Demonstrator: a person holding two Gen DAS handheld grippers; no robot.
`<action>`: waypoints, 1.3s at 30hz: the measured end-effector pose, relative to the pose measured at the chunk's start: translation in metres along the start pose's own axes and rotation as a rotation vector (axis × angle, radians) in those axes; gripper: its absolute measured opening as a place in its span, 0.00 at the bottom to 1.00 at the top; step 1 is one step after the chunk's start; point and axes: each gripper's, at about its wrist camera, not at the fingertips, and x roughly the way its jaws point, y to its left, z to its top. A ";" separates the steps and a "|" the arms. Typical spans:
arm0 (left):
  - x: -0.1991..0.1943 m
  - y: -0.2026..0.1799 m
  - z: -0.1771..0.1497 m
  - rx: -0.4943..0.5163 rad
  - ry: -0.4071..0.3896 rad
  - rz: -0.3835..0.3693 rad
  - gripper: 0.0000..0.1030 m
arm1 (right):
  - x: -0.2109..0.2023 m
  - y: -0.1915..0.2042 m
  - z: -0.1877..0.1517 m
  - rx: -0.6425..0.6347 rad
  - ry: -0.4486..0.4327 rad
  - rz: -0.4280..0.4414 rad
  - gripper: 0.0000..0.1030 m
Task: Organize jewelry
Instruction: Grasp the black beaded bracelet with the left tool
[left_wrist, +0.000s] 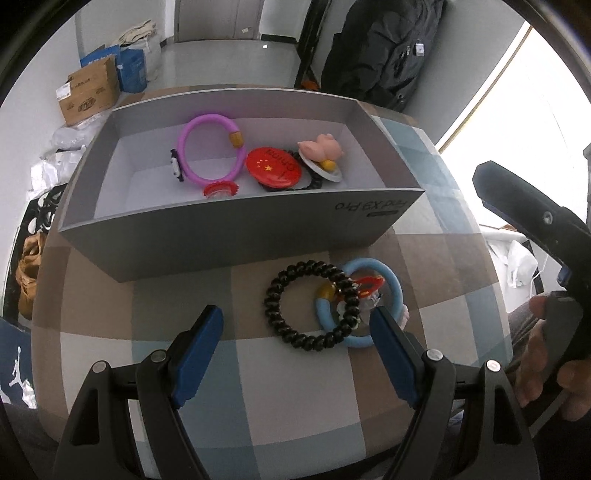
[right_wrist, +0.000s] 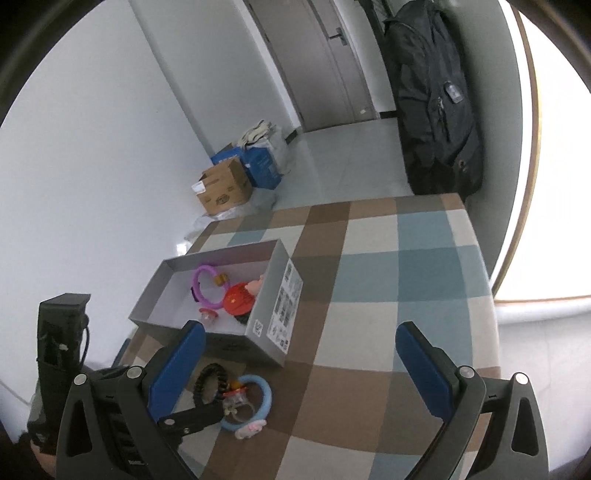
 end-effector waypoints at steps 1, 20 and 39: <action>0.000 -0.001 -0.001 0.010 -0.003 0.003 0.76 | 0.000 0.001 -0.001 -0.006 0.001 0.000 1.00; 0.004 -0.005 0.004 0.072 -0.004 -0.055 0.39 | 0.003 0.005 -0.001 -0.012 0.021 0.006 1.00; -0.010 0.016 0.007 -0.034 0.002 -0.129 0.38 | 0.007 0.003 -0.017 0.013 0.091 -0.010 1.00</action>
